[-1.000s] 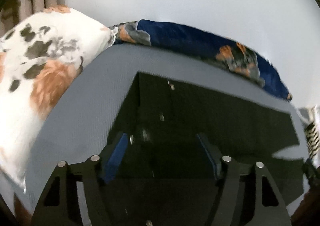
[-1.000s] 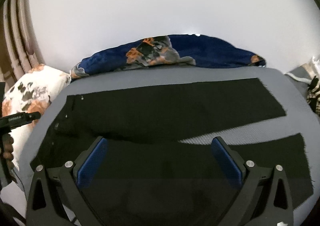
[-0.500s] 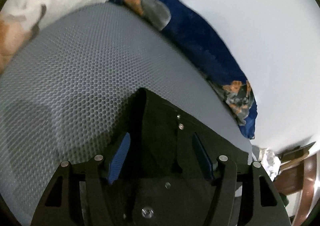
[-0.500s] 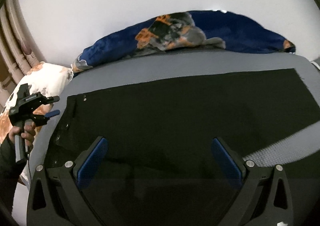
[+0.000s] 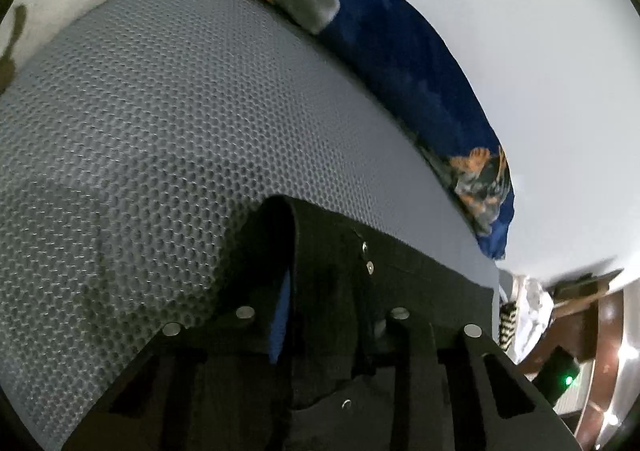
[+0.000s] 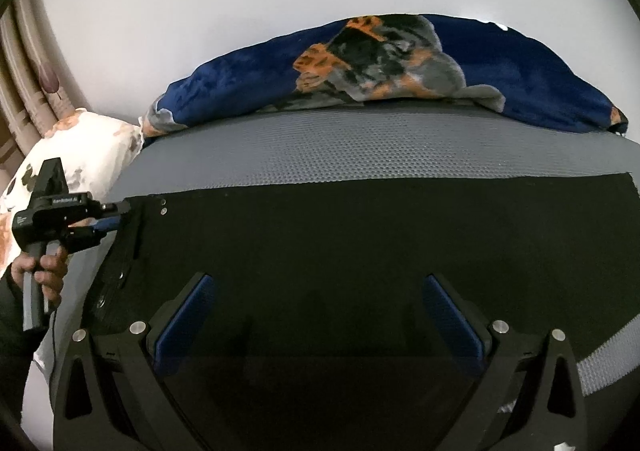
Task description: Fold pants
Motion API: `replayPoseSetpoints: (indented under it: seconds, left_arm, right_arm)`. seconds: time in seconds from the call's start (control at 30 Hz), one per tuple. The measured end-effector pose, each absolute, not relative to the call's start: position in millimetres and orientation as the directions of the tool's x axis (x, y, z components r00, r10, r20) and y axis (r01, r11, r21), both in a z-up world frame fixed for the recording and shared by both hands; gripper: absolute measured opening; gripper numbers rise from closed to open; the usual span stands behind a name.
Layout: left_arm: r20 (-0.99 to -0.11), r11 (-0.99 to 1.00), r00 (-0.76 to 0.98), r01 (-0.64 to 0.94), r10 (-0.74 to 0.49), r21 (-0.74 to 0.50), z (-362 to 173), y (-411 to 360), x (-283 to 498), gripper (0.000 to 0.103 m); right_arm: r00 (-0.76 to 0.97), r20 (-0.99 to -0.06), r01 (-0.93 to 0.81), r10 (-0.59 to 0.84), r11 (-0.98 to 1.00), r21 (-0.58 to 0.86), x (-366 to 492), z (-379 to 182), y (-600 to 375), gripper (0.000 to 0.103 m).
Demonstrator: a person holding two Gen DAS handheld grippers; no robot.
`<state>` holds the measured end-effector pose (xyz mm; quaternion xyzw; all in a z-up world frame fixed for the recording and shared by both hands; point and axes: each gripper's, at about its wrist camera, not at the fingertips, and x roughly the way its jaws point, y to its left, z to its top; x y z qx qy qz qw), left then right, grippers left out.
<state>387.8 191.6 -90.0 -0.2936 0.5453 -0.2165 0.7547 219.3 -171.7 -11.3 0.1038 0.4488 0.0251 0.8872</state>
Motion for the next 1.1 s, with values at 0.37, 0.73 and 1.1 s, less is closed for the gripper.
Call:
replayPoseSetpoints:
  seconds: [0.37,0.73,1.1]
  left_arm:
    - [-0.591,0.615,0.271,0.006,-0.76,-0.788,-103.7,170.8,409.3,0.023]
    - [-0.555,0.604,0.337,0.051,-0.76,-0.796,-100.3,158.8,413.1,0.009]
    - [-0.426,0.536,0.351,0.326,-0.834,-0.779,-10.0,155.6,345.6,0.009]
  right_arm:
    - [0.585,-0.797,0.044,0.15,0.975,0.216,242.5,-21.0,-173.3,0.103]
    - [0.517,-0.841,-0.099,0.16,0.987,0.128,277.0,-29.3,-194.0,0.103]
    - [0.318,-0.905,-0.599,0.281,0.8,0.038,341.3,-21.4,-178.3,0.1]
